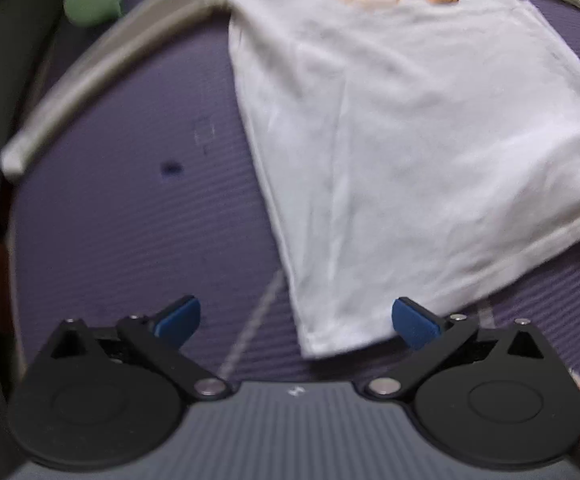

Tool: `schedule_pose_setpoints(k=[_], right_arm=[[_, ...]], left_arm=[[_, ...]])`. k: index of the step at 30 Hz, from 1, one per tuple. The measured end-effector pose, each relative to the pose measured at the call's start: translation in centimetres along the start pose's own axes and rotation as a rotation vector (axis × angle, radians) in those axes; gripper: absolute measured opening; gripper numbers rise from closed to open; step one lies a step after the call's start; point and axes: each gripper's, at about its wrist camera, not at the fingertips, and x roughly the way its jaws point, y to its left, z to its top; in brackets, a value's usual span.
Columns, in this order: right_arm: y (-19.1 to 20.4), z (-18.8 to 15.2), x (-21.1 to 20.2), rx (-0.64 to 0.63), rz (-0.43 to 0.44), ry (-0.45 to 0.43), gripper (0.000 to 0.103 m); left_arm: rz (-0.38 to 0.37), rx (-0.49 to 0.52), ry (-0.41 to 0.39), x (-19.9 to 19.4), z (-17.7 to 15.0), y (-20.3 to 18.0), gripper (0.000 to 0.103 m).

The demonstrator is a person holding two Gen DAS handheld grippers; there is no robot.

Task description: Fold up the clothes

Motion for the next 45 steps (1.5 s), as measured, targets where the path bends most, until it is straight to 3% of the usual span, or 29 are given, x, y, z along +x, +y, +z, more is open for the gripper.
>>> schedule_pose_setpoints(k=[4,9,14,22,28,37,41,45], right_arm=[[-0.2,1.1,-1.9,0.002,0.001,-0.041,0.069],[0.0,2.4,-4.7,-0.014,0.019,-0.092,0.077],[0.5,3.1,-7.5,-0.01,0.072,-0.124,0.079],[1.7,2.8,-10.1,-0.036,0.076,-0.167,0.081],[1.6,1.7,-9.9,0.033,0.051,-0.292,0.082],[2.1,0.2,-11.2,0.065,0.056,-0.344,0.088],[2.5,-0.1,-11.5,0.087,0.086,-0.337,0.102],[2.8,-0.4,-11.5,0.08,0.09,-0.336,0.102]], left_arm=[[-0.003,-0.051,-0.072,-2.1,1.7,-0.8,0.103],[-0.006,-0.102,-0.155,-4.4,4.0,-4.7,0.103],[-0.033,-0.151,-0.213,-6.8,5.3,-6.9,0.103],[-0.032,-0.214,-0.285,-10.0,5.7,-8.3,0.103],[-0.02,-0.278,-0.309,-11.5,5.5,-8.6,0.103],[0.007,-0.299,-0.294,-12.7,4.8,-9.8,0.103],[0.011,-0.29,-0.294,-13.2,4.7,-10.4,0.103],[0.0,-0.287,-0.29,-13.6,4.6,-10.8,0.103]])
